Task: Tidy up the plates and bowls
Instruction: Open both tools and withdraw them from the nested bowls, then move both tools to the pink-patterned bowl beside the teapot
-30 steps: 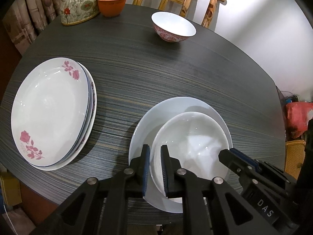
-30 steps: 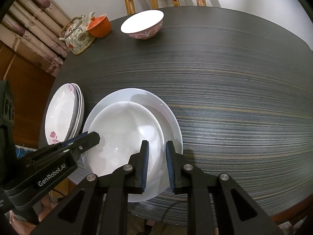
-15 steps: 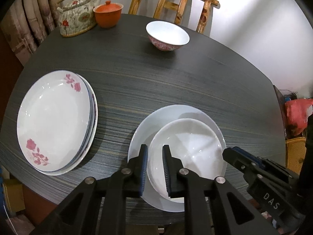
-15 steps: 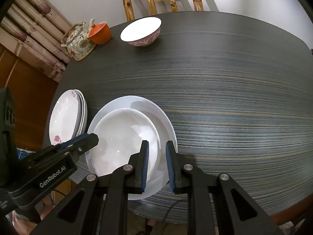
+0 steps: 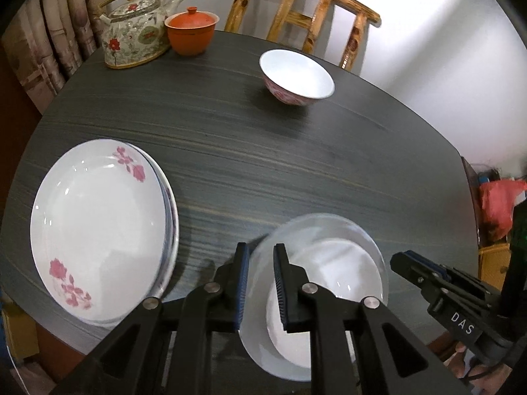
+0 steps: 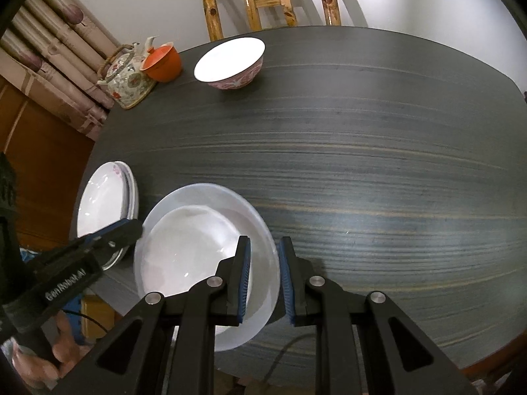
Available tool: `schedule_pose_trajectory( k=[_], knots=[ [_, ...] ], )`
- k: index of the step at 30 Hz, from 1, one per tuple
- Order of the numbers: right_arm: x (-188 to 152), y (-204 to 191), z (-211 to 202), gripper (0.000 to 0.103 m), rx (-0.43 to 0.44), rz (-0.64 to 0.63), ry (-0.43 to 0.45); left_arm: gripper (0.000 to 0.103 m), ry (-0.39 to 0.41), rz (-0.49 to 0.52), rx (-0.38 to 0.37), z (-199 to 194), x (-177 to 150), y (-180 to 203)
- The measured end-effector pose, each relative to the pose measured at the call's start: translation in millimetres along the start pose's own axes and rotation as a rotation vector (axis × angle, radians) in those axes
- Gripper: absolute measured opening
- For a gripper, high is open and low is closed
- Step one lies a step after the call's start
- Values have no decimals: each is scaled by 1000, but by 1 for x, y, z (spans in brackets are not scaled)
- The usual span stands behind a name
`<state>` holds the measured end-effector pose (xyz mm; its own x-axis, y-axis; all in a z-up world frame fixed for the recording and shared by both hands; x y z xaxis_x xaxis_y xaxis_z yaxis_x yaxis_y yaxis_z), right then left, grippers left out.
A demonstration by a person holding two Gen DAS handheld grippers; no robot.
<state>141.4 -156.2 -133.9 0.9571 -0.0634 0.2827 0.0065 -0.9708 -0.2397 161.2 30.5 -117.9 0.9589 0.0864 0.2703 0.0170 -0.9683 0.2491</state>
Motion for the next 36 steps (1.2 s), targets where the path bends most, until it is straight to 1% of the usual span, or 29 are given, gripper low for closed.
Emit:
schedule_pose_trajectory(
  k=[5, 11, 18, 22, 25, 28, 31, 36],
  knots=[
    [20, 8, 9, 21, -16, -7, -11, 15, 6, -9, 27, 4, 24, -11],
    [44, 15, 16, 21, -33, -22, -15, 15, 5, 1, 47, 10, 57, -11],
    [74, 21, 27, 21, -24, -45, -32, 16, -40, -31, -6, 26, 100, -9],
    [91, 25, 31, 21, -14, -51, -46, 15, -33, -38, -8, 31, 123, -8],
    [108, 28, 34, 21, 6, -44, -42, 16, -34, -57, -29, 35, 140, -7],
    [125, 29, 36, 21, 16, -43, -36, 16, -41, -75, -69, 43, 157, -4],
    [143, 26, 39, 21, 26, -48, -28, 16, -28, -91, -98, 48, 176, -1],
    [174, 19, 52, 21, 50, -53, -29, 16, -31, -113, -113, 63, 202, 1]
  ],
)
Point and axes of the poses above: each gripper's, at about its wrist camera, not at the fingertips, and z roughly the way its jaws point, y to its right, x to its top, the point moved 5 cm from there along z, roughly the way its jaws point, and after that the axes turned 2 degrees about -y, right-handed, at the moved point
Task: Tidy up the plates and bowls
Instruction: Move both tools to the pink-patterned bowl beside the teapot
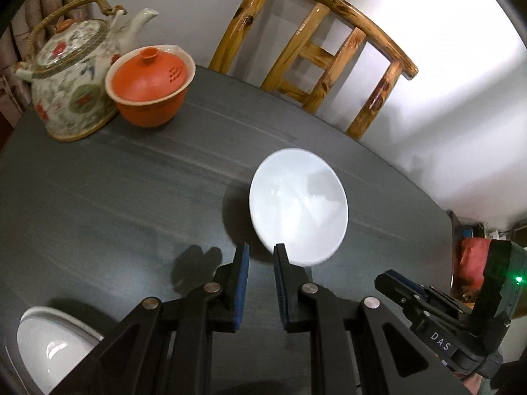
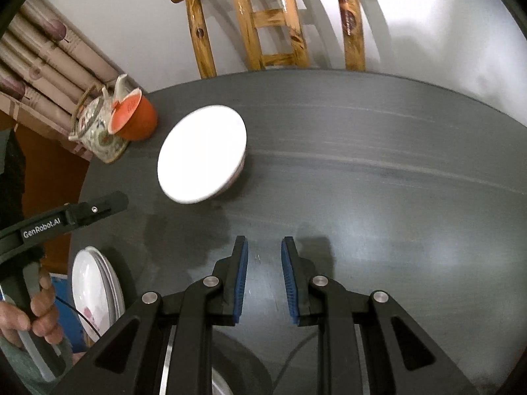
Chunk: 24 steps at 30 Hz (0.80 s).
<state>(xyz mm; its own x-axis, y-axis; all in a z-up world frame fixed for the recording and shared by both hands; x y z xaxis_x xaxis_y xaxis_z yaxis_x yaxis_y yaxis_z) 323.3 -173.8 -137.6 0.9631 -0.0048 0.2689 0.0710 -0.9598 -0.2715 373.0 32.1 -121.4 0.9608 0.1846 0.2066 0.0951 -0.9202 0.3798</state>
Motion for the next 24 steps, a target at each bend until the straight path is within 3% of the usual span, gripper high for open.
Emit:
schedule_pose_trajectory(
  k=[10, 19, 24],
  knots=[
    [53, -7, 38, 21, 45, 17, -18, 16, -5, -6, -41, 28, 32, 3],
    [64, -13, 70, 21, 60, 14, -48, 16, -40, -12, -57, 46, 37, 1],
    [67, -15, 78, 21, 79, 14, -56, 16, -11, -9, -62, 38, 36, -1]
  ],
)
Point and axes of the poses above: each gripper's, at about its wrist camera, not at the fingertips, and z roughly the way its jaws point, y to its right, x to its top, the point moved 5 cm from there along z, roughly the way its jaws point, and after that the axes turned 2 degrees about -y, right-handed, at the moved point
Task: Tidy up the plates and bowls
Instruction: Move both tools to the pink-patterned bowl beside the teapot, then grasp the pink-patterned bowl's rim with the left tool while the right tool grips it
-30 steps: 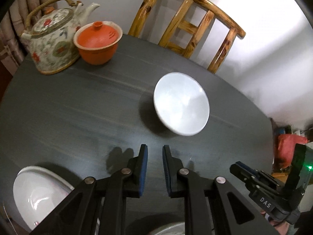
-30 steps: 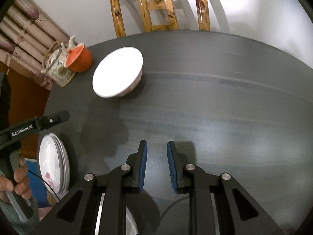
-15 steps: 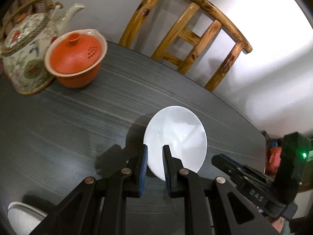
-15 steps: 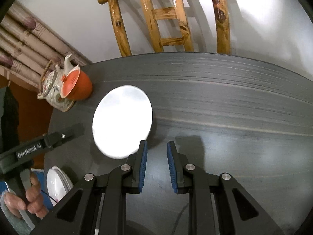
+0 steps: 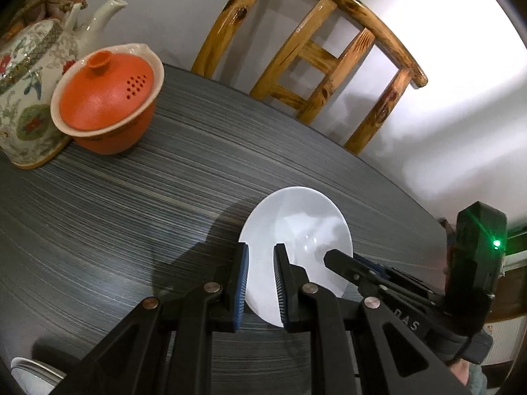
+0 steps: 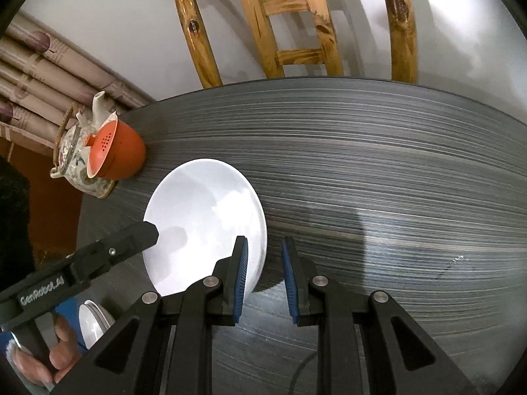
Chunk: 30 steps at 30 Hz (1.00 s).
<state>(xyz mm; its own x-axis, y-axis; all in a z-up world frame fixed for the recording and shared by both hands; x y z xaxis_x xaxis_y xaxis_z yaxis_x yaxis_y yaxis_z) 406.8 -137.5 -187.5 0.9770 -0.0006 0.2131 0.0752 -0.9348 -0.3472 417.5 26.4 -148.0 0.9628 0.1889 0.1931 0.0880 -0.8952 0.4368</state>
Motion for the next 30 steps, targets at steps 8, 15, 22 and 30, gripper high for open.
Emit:
schedule_pose_trajectory(
  k=[8, 15, 22, 30],
  knots=[
    [0, 1, 5, 21, 13, 12, -11, 37, -11, -8, 59, 3, 0, -11],
    [-1, 0, 6, 20, 10, 11, -14, 37, -31, -27, 73, 16, 0, -16],
    [-1, 2, 6, 18, -12, 0, -6, 36, -31, -30, 86, 21, 1, -19],
    [1, 2, 10, 11, -12, -8, -4, 6, -28, -4, 83, 26, -2, -12]
  ],
)
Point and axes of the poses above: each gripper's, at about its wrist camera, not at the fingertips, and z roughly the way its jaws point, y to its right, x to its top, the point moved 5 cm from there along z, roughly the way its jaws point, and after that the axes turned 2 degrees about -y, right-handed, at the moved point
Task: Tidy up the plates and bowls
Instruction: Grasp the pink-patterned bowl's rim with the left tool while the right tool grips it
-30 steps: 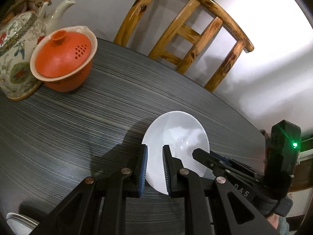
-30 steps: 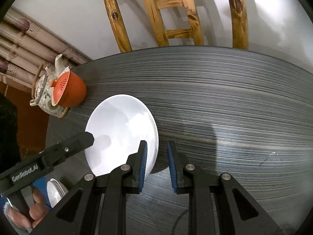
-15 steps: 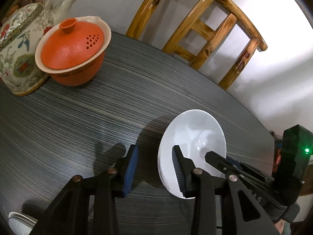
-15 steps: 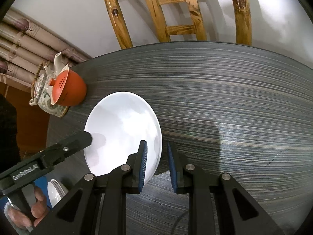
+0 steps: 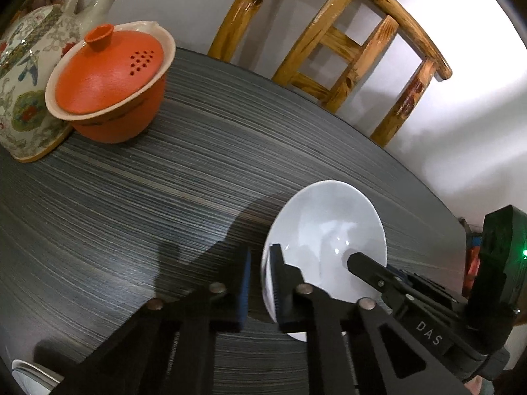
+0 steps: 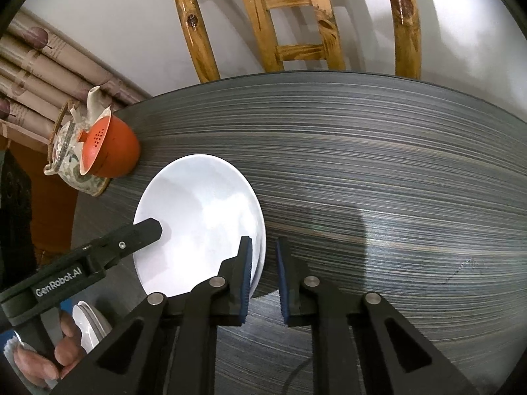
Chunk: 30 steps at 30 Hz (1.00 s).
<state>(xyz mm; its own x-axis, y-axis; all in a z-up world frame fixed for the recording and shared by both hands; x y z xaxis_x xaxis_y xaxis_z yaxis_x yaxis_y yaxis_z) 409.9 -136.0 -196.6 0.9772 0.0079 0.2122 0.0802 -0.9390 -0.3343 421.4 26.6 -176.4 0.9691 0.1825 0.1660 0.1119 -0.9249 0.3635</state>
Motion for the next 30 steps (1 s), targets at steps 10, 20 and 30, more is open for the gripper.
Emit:
schedule_pose_trajectory(
  k=[10, 20, 30],
  knots=[
    [-4, 0, -2, 8, -16, -8, 0, 4, 0, 60, 34, -3, -10, 11],
    [-17, 4, -18, 8, -18, 0, 9, 4, 0, 84, 35, -18, -28, 22],
    [-40, 3, -50, 8, -24, 5, 22, 4, 7, 105, 18, -44, -52, 39]
  ],
)
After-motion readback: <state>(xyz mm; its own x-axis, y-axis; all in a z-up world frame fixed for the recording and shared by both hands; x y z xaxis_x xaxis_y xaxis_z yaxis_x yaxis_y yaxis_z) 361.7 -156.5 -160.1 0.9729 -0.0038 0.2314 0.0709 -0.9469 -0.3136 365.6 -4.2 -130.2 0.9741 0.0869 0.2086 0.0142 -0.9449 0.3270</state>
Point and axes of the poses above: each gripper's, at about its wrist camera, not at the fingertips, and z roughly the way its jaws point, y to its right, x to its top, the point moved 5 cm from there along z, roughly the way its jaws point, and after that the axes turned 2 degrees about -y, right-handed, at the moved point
